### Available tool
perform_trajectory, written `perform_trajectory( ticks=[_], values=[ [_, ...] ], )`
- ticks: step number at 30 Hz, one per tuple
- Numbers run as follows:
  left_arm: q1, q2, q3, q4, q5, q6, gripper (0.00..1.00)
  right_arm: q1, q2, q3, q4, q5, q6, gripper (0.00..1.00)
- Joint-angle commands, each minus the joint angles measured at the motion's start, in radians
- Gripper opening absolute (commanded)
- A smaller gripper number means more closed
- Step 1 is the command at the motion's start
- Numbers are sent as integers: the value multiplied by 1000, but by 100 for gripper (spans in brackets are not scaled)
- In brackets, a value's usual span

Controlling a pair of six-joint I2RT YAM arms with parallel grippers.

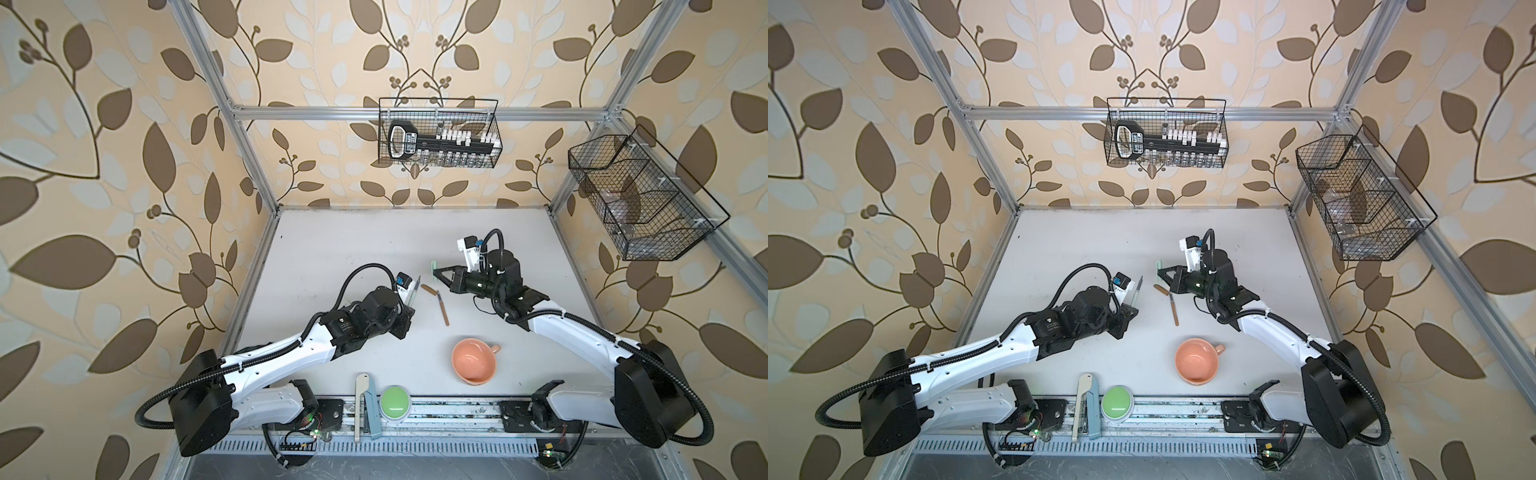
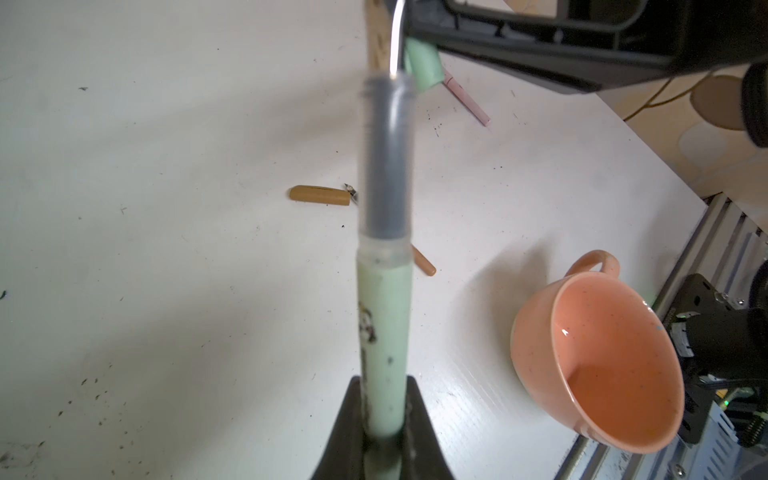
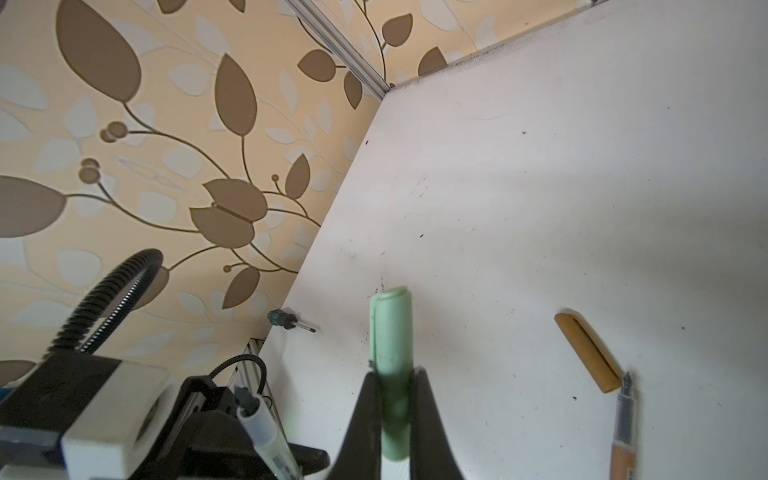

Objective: Insert the pens into the pen caps
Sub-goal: 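Lift the green cap with the right gripper and carry it toward the left gripper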

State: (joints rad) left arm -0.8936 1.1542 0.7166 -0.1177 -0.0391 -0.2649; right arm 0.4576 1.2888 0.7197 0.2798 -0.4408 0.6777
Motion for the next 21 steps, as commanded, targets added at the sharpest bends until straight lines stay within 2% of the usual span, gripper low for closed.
perform_trajectory(
  ticks=[1,4,7,9,12,21],
  values=[
    [-19,12,32,50,-46,16,2,5,-45,-42,124,29,94,5],
    [-58,20,37,74,-87,31,1,18,-110,-27,71,50,75,5],
    [-68,7,34,126,-41,47,1,16,-154,-13,25,70,53,5],
    [-67,-6,25,167,43,45,5,14,-179,-10,16,71,43,6],
    [-64,-16,33,188,145,42,5,4,-215,-4,-6,70,33,6],
    [-18,-35,25,219,331,26,1,-20,-270,-3,28,4,68,6]
  ],
)
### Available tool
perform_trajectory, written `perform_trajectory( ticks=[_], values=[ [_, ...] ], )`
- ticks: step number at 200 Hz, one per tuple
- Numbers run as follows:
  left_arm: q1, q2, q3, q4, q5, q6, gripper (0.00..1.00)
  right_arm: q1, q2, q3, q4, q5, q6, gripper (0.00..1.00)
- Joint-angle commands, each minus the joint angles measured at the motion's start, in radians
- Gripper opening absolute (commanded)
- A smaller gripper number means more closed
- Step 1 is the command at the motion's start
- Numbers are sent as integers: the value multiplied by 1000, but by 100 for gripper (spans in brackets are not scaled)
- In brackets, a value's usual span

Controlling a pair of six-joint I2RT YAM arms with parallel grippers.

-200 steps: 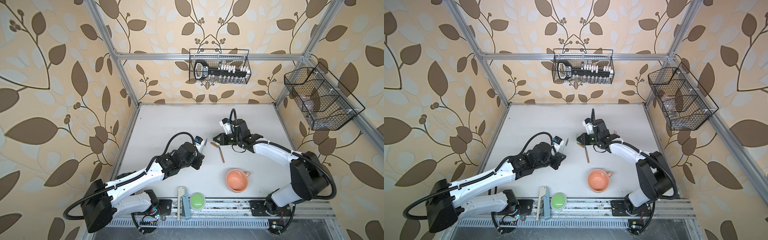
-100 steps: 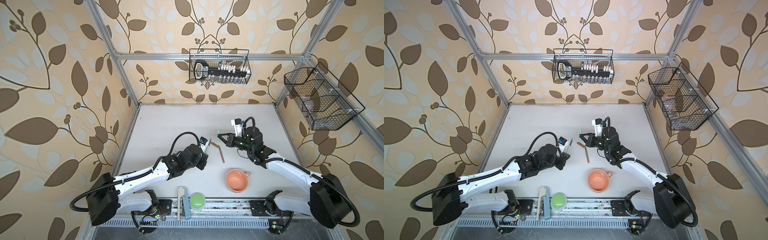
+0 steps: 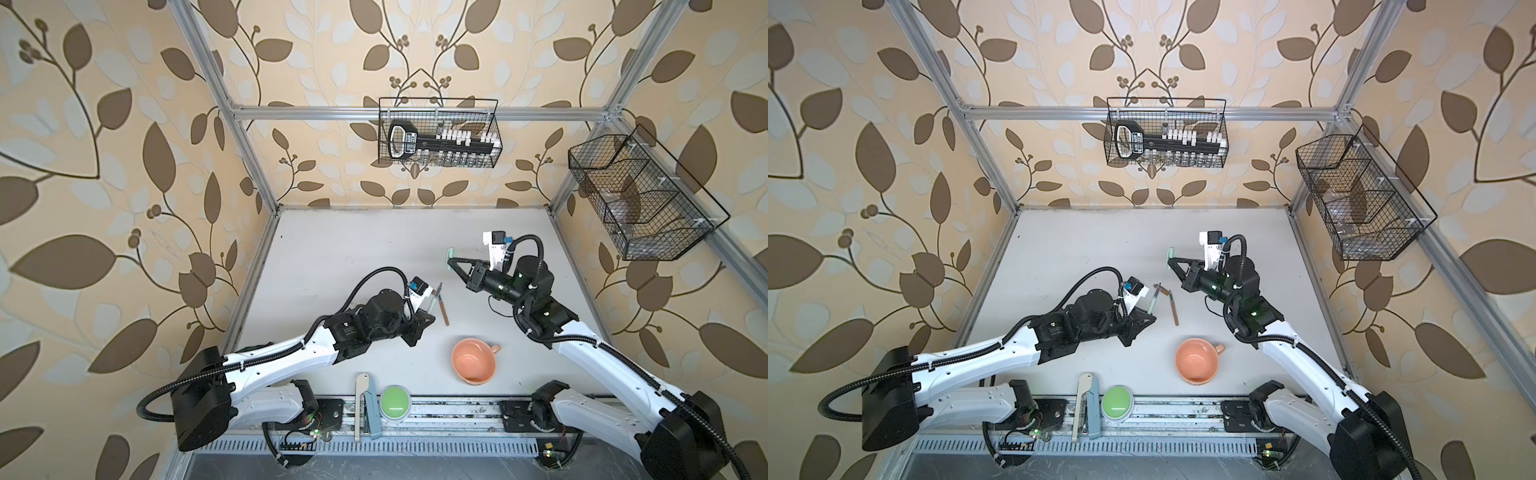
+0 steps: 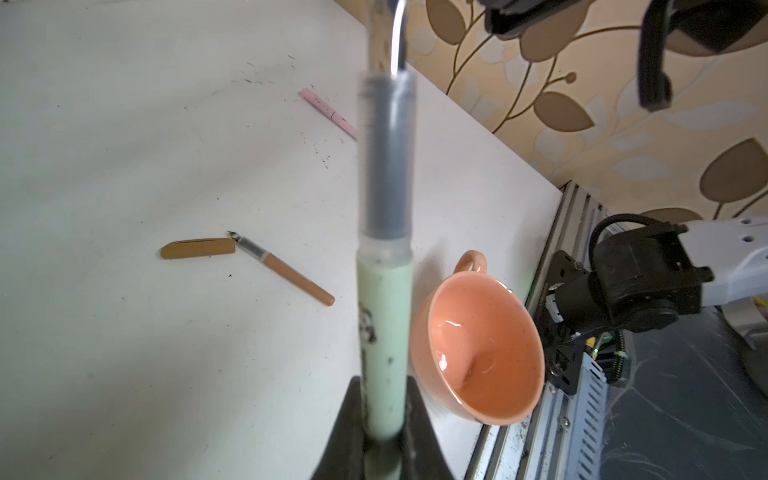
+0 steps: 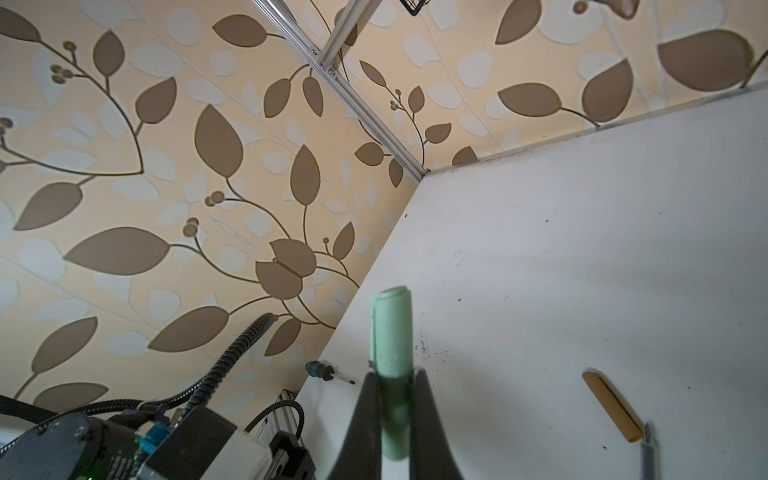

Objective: Insert the pens into the pen caps

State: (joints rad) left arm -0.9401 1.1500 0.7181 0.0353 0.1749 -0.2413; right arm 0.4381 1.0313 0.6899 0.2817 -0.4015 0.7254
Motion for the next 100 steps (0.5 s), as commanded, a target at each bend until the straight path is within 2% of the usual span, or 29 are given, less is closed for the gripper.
perform_trajectory(
  ticks=[1,68,100],
  values=[
    [40,-32,16,79,139,-6,0,-1,-12,30,31,-49,23,6],
    [72,-32,10,96,248,-21,0,2,-7,40,72,-95,57,6],
    [73,-35,6,83,247,-24,0,2,4,64,90,-125,62,6]
  ],
)
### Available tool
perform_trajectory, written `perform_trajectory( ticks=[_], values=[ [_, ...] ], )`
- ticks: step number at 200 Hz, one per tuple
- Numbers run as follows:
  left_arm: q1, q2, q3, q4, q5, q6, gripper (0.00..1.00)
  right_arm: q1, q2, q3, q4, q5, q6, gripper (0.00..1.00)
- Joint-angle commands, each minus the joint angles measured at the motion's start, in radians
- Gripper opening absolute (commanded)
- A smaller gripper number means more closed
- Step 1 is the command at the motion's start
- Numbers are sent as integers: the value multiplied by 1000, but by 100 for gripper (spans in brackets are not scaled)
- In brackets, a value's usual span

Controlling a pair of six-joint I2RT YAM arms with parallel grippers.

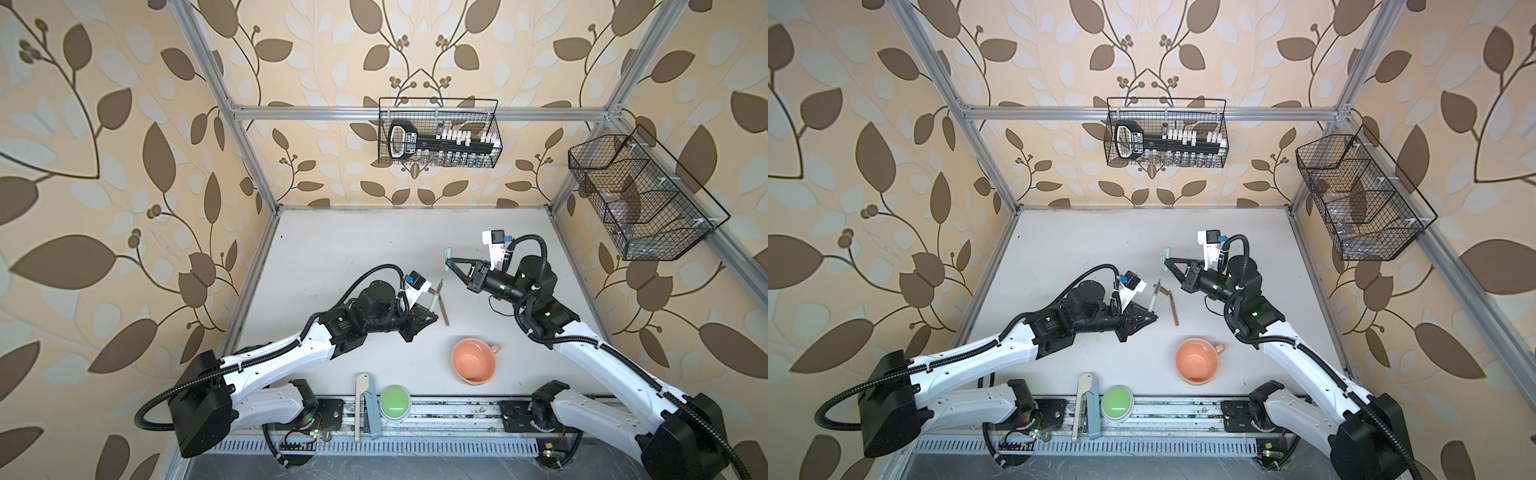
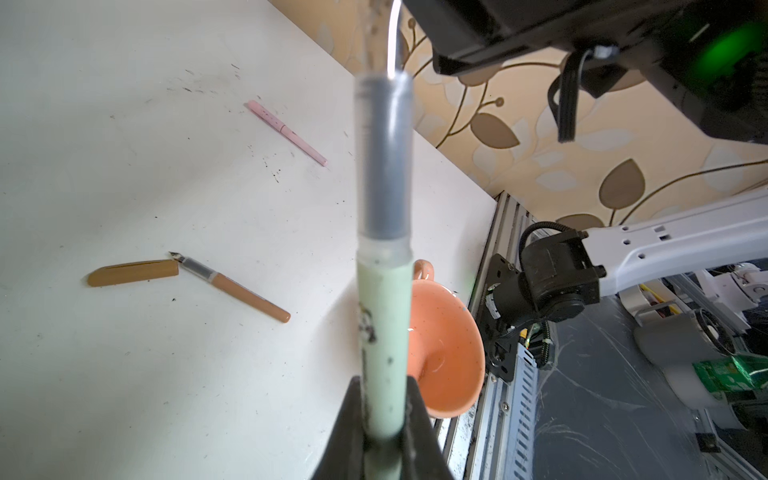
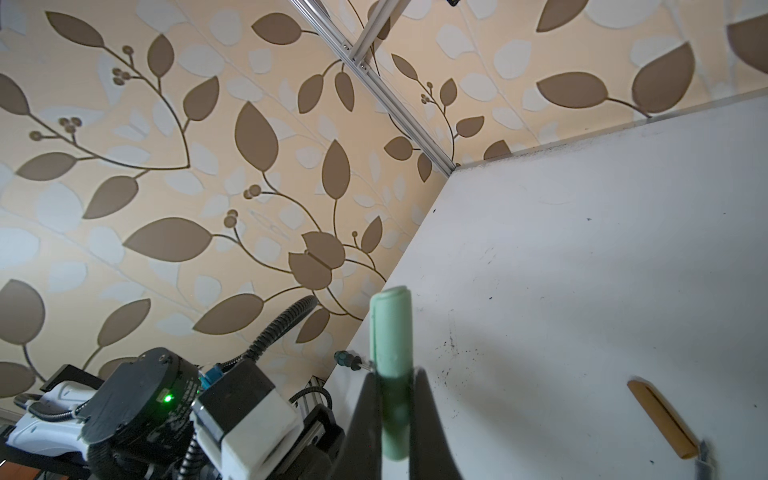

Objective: Insert the pens into the pen caps

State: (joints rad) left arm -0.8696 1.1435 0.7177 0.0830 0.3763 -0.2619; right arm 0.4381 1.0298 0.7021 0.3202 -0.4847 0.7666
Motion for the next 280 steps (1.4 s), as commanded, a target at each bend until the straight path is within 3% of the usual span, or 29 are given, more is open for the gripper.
perform_trajectory(
  ticks=[1,280],
  values=[
    [3,-28,6,35,46,-4,0,2,6,53,52,-43,21,6],
    [12,-83,-17,44,-14,5,0,56,35,29,85,-67,40,5]
  ],
)
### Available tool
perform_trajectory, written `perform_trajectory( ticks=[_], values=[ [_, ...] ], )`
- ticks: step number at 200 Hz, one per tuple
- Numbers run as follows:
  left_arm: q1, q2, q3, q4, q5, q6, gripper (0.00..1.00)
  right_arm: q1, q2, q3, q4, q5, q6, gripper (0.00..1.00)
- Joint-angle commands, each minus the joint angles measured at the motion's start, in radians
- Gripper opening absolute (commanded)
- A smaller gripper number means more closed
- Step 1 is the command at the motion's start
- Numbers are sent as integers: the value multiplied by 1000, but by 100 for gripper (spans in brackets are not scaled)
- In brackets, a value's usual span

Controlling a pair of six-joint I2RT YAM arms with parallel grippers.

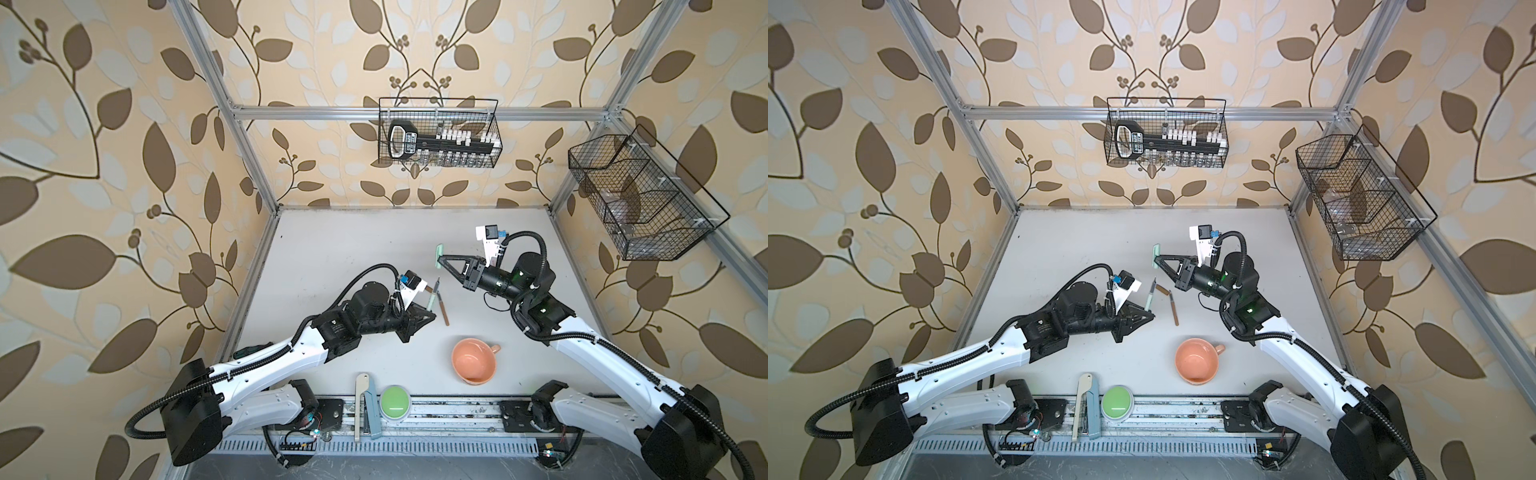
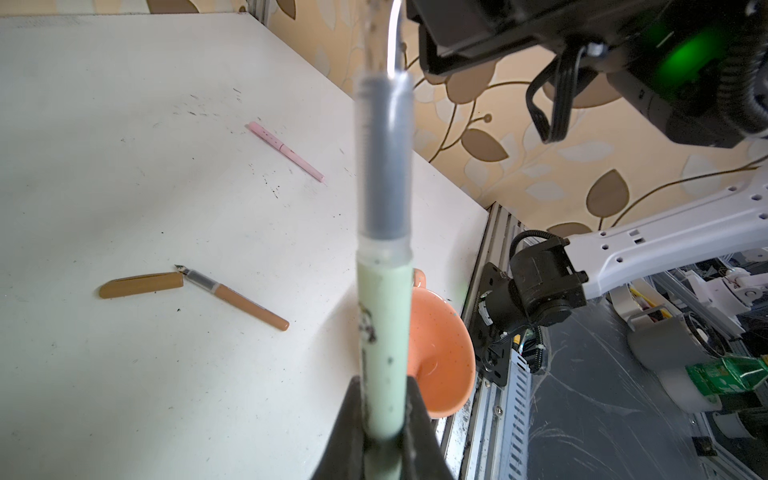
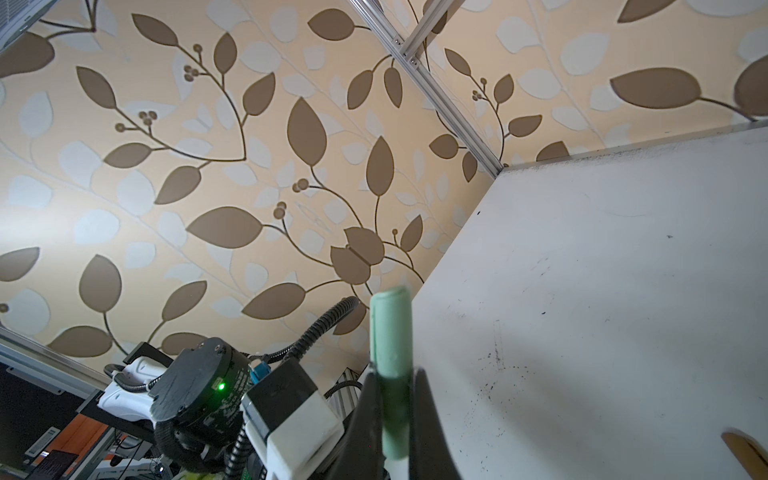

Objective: Insert the pens into the pen caps

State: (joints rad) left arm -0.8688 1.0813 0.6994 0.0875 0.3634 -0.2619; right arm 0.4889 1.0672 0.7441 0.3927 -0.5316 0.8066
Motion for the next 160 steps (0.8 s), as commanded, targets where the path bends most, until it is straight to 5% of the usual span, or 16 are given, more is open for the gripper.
perform_trajectory(
  ticks=[1,160],
  values=[
    [11,-21,2,40,-1,5,0,5,-3,-12,13,-21,-1,5],
    [22,-24,9,52,-9,10,0,16,-12,-38,8,-26,-6,5]
  ],
)
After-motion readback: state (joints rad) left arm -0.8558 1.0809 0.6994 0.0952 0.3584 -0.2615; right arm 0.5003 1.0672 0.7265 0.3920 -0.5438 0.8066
